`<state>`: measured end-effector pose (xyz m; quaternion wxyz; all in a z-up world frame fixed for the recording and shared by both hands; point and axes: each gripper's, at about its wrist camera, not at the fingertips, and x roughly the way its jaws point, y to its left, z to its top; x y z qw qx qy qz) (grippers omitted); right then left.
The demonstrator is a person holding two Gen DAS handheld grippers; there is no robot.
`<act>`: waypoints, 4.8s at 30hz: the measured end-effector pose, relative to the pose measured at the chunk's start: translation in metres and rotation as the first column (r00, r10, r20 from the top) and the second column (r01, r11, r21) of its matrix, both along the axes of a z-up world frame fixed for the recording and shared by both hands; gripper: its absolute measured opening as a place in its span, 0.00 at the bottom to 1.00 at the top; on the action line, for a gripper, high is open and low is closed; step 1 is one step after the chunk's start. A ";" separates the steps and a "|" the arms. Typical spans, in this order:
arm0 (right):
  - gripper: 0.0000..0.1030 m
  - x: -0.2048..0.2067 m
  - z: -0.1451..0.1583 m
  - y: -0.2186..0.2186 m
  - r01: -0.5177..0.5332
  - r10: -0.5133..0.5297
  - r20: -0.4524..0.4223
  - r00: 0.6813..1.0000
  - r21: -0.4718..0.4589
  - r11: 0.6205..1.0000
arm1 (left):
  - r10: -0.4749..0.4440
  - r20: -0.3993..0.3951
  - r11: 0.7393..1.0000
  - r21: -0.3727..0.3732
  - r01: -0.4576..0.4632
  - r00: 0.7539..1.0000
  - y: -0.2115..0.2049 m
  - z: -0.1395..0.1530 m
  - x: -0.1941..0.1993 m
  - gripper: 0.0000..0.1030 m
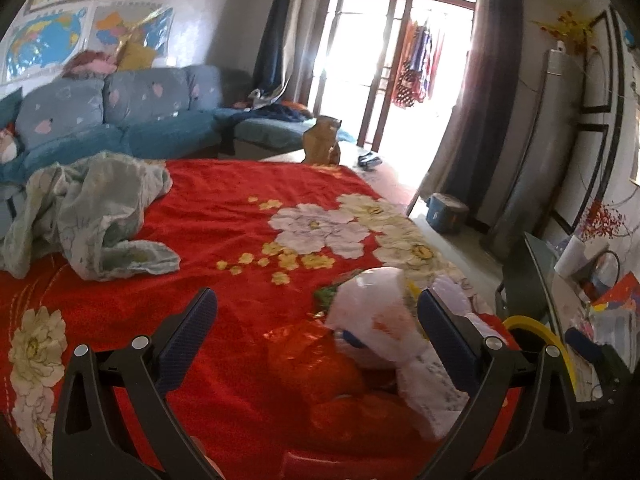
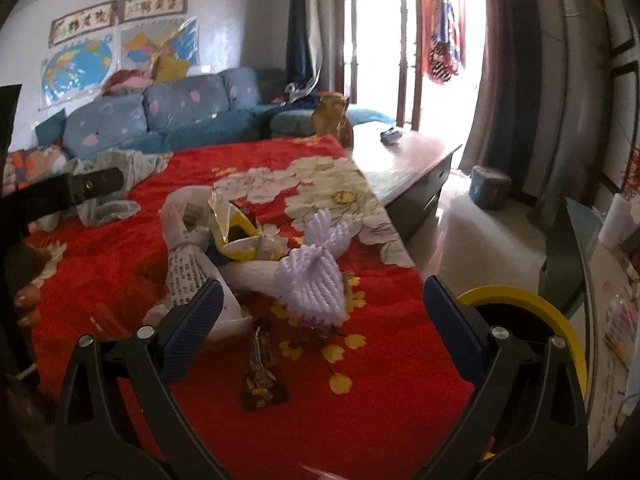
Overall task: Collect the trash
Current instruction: 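Close the right gripper on the white mesh net while the left gripper grasps the white plastic bag, then carry the mesh net and plastic bag in both grippers over the yellow-rimmed bin, then open both grippers to drop the net and bag into the bin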
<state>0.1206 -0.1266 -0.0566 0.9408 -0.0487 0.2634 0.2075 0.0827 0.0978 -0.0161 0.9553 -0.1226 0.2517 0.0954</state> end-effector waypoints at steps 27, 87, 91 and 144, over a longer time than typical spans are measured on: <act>0.11 0.043 -0.022 0.026 -0.088 0.091 -0.153 0.984 0.026 0.996 | -0.268 -0.122 0.946 -0.219 0.237 0.956 0.000 -0.046 0.068 0.82; 0.10 0.018 0.012 -0.100 0.095 -0.082 -0.072 0.994 0.205 0.974 | -0.398 0.076 0.917 -0.008 0.399 0.914 -0.124 0.041 0.021 0.20; 0.10 0.019 0.010 -0.108 0.116 -0.100 -0.088 0.991 0.203 0.972 | -0.413 0.056 0.910 0.002 0.414 0.909 -0.138 0.036 0.025 0.20; 0.54 0.010 -0.052 -0.218 0.392 -0.304 -0.324 0.896 0.254 0.884 | -0.515 -0.093 0.852 0.057 0.521 0.852 -0.280 -0.018 0.093 0.76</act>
